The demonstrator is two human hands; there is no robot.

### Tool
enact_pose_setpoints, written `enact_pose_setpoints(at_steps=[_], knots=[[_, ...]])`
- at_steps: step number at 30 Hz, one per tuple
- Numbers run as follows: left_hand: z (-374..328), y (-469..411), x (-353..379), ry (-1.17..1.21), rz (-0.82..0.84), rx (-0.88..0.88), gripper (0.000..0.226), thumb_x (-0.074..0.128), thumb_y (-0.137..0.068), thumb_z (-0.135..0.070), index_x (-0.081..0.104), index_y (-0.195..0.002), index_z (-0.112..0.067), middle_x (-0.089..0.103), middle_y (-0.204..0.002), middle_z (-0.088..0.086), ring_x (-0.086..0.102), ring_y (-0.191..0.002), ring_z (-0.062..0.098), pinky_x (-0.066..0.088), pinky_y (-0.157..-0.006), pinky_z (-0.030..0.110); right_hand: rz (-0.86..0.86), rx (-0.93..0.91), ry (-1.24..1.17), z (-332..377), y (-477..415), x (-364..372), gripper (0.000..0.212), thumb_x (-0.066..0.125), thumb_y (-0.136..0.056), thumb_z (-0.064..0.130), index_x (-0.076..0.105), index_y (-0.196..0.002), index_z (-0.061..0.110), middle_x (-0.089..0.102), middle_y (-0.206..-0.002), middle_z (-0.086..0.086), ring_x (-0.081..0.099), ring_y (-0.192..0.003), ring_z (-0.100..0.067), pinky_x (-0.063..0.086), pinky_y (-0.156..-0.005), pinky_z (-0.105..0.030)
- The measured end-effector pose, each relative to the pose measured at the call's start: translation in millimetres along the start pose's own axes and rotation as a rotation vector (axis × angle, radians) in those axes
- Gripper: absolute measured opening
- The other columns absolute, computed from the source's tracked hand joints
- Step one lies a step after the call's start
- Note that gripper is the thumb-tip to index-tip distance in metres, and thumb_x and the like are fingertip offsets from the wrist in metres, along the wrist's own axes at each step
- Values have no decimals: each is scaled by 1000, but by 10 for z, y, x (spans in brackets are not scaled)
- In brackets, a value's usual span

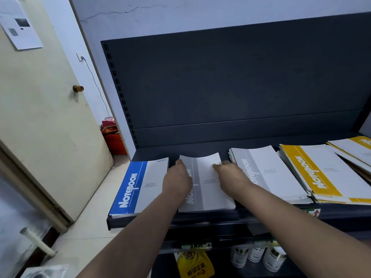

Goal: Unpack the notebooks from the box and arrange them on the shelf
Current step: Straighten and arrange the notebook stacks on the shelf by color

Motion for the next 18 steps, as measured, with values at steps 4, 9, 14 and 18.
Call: enact_pose_setpoints(at_steps=[4, 9, 14, 18], knots=[[-47, 4, 43, -255, -43, 147, 34, 55, -88, -3, 61, -121, -9, 51, -125, 11, 46, -116, 28, 44, -96, 34, -118, -140, 319, 76, 29, 14, 32, 48, -87, 5, 68, -110, 16, 40, -137, -6, 30, -129, -29, 30, -103, -39], [-108, 75, 71, -374, -13, 235, 29, 48, -87, 5, 66, -108, -6, 58, -114, 13, 53, -106, 27, 48, -86, 33, -120, -206, 507, 126, 89, 15, 31, 43, -91, 10, 64, -113, 16, 58, -119, -2, 34, -126, -27, 26, -103, -43], [-78, 53, 20, -393, 18, 262, 35, 49, -87, 2, 64, -115, -12, 57, -117, 8, 52, -110, 26, 44, -87, 35, -142, -187, 434, 87, 167, -52, 34, 41, -90, 10, 59, -119, 17, 57, -122, -1, 38, -123, -25, 30, -97, -41], [-130, -41, -139, -177, -2, 254, 26, 49, -87, -1, 67, -96, -18, 63, -104, 1, 58, -101, 23, 39, -74, 32, -229, -89, 327, -138, 333, -229, 45, 47, -84, 11, 53, -127, 24, 54, -128, 5, 38, -127, -22, 32, -95, -39]])
Point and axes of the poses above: each hand's wrist, its own y-axis away from the middle knuckle, its own x-axis out of the palm, z = x × y, the point moved 3 cm from there along -y, towards the middle knuckle
